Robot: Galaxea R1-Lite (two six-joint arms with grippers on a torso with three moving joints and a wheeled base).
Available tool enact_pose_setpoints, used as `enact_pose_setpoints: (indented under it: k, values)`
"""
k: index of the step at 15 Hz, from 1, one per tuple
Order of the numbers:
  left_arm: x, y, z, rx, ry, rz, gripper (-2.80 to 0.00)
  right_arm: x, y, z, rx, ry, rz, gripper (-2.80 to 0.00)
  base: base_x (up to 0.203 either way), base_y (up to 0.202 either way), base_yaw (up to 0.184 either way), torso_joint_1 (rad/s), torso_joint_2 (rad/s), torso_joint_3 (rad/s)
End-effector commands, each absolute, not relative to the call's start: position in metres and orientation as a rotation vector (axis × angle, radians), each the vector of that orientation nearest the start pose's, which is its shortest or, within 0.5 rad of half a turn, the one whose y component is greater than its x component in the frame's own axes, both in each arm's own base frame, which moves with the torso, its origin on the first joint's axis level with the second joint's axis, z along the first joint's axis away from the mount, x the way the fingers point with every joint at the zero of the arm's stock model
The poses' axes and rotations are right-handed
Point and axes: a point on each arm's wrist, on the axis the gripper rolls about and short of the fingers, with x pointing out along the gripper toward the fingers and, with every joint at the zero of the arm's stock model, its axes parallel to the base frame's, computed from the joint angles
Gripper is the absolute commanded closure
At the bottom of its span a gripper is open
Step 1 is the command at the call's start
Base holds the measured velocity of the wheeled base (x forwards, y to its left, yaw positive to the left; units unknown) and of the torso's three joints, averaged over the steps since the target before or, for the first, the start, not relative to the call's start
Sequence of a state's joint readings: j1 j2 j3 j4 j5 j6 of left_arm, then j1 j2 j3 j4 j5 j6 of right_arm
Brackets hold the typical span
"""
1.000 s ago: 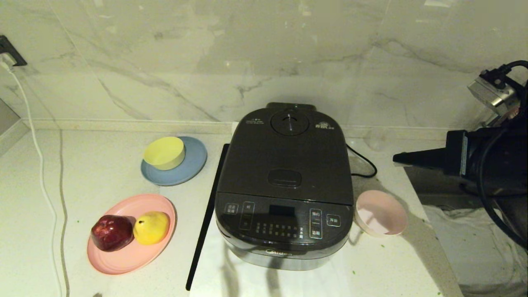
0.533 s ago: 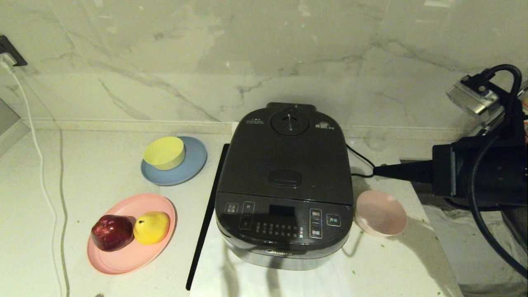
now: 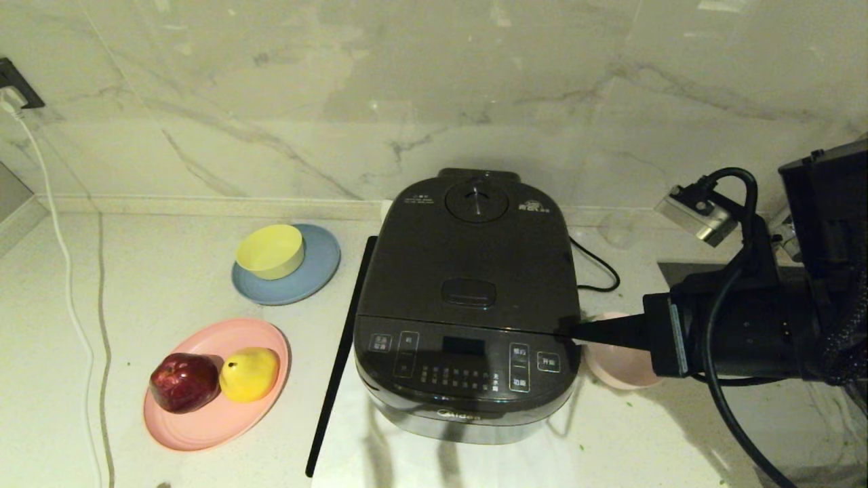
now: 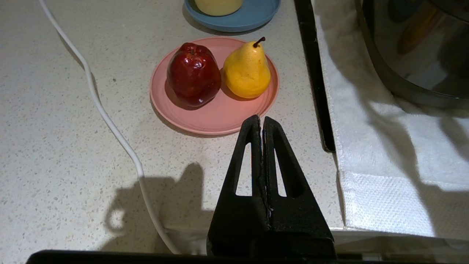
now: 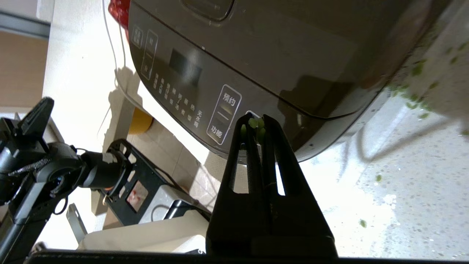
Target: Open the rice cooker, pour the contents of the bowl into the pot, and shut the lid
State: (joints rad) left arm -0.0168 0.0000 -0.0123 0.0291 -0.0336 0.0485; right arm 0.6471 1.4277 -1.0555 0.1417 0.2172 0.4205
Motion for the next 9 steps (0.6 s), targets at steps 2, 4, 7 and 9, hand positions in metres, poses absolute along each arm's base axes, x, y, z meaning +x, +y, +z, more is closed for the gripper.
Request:
enact_pose_setpoints:
  k: [2,4,7,9]
  values:
    - [-0.024,-0.0004,0.0758,0.049,0.013,-0.051,0.0,0.1886,0.1522,0.2486,0.267,0.71,0.725,0.0,0.0,0.0,0.0,0.0,0.0,0.0]
    - [-0.024,-0.0004,0.0758,0.049,0.013,-0.051,0.0,0.1904,0.1548,0.2459,0.265,0.721,0.725,0.0,0.0,0.0,0.0,0.0,0.0,0.0]
    - [-0.024,-0.0004,0.0758,0.049,0.013,-0.051,0.0,0.1952,0.1585,0.2422,0.262,0.736,0.72,0.0,0.0,0.0,0.0,0.0,0.0,0.0]
    - [-0.024,-0.0004,0.0758,0.049,0.013,-0.051,0.0,0.1958,0.159,0.2408,0.261,0.741,0.719,0.0,0.0,0.0,0.0,0.0,0.0,0.0]
